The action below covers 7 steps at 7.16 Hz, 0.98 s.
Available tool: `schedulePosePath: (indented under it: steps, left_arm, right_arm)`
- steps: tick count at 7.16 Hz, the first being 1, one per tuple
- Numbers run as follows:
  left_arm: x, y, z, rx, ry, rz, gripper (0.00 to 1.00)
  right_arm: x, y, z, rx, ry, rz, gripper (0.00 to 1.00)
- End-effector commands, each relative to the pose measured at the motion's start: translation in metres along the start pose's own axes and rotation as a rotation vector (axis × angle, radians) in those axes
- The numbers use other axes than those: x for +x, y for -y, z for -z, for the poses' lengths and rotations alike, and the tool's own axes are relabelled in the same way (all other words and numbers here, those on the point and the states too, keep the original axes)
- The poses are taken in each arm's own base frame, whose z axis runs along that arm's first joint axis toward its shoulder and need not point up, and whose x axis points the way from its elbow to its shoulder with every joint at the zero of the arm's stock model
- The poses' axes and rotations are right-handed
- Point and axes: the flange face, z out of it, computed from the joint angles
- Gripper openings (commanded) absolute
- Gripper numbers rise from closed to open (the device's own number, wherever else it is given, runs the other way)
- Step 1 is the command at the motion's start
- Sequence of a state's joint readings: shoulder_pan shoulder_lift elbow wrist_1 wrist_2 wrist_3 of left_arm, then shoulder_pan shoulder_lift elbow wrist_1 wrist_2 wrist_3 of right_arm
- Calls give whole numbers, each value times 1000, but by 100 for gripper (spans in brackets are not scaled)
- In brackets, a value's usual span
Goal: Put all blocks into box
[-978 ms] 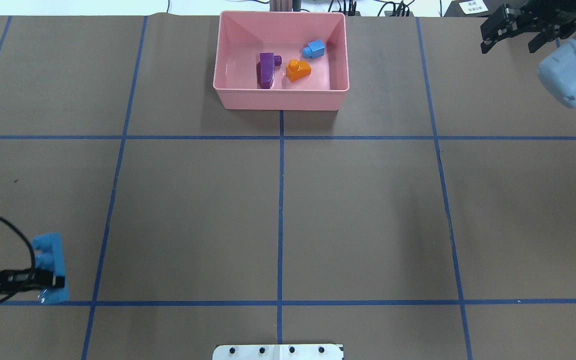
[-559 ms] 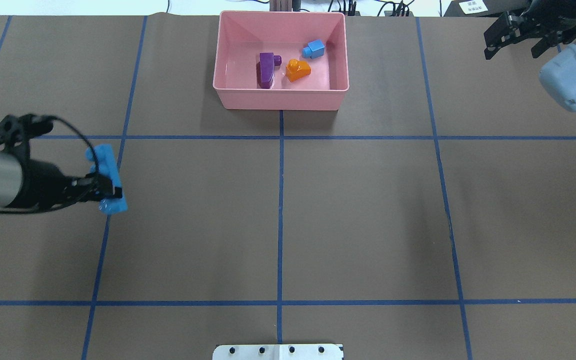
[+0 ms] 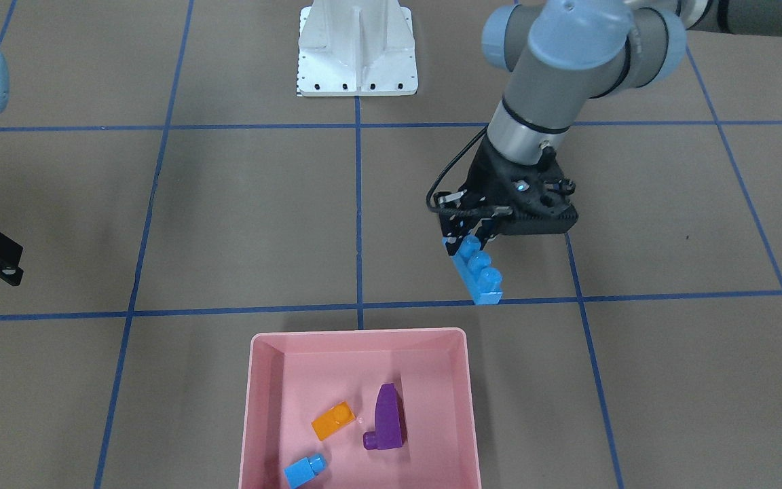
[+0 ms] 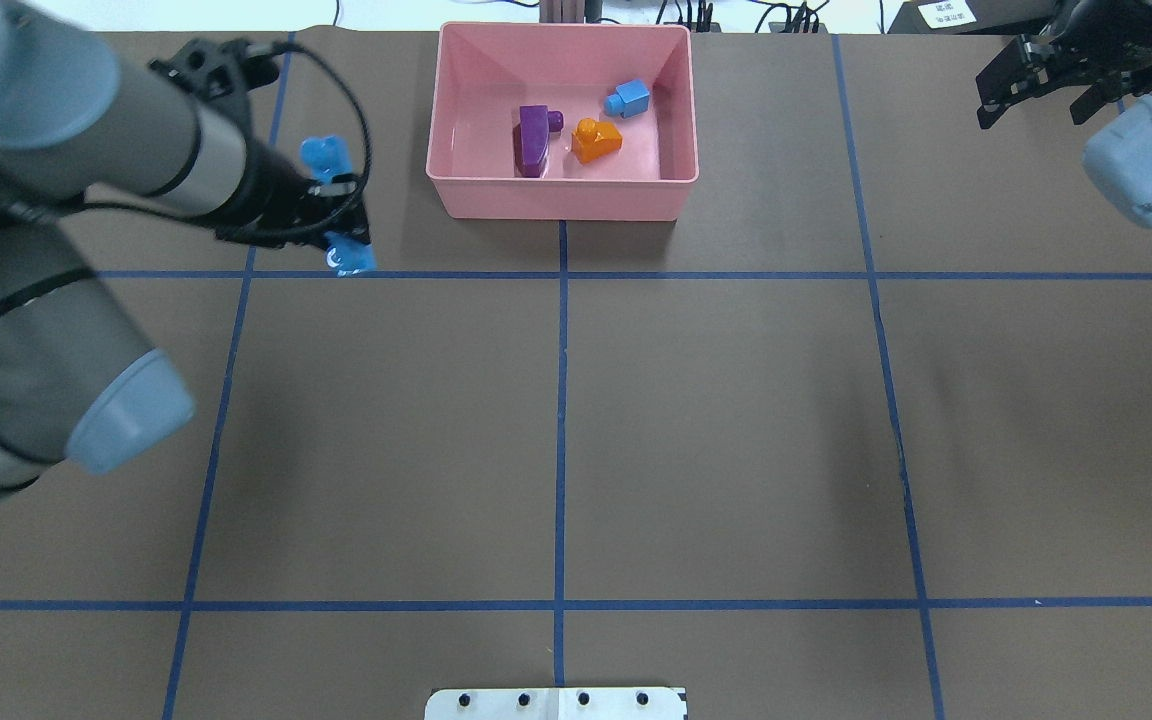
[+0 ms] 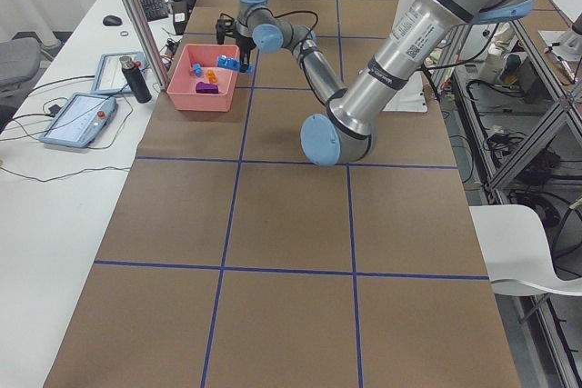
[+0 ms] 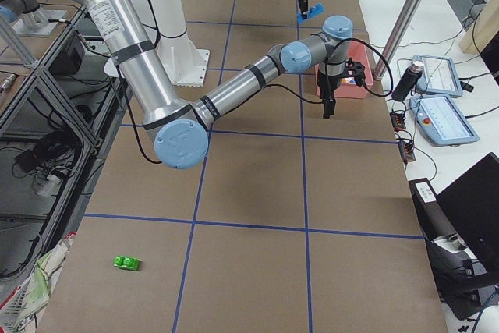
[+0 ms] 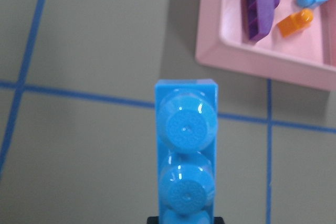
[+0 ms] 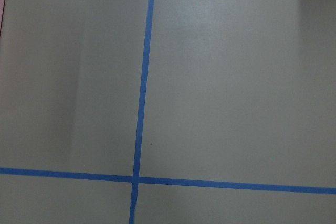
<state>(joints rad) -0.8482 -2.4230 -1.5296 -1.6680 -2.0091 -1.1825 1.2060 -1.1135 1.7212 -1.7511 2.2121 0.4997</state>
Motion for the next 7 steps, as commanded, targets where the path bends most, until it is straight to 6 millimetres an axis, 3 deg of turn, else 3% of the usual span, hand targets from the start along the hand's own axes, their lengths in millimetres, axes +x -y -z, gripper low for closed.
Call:
schedulePosePath:
  steps: [1, 2, 3, 4, 7]
  left_arm:
    - [71, 78, -41, -28, 121, -22, 0]
    - [52, 98, -62, -39, 171, -35, 0]
    - [37, 112, -86, -18, 197, -40, 11]
    - [27, 120, -106, 11, 186, -83, 99]
    - [32, 119, -102, -7, 163, -111, 100]
  right_arm:
    - [2, 0, -1, -2, -2, -4, 100]
    - [3, 0, -2, -3, -2, -5, 100]
    - [6, 1, -6, -11, -6, -8, 100]
    - [10, 1, -11, -9, -5, 1, 100]
    - [17, 3, -20, -8, -7, 1, 100]
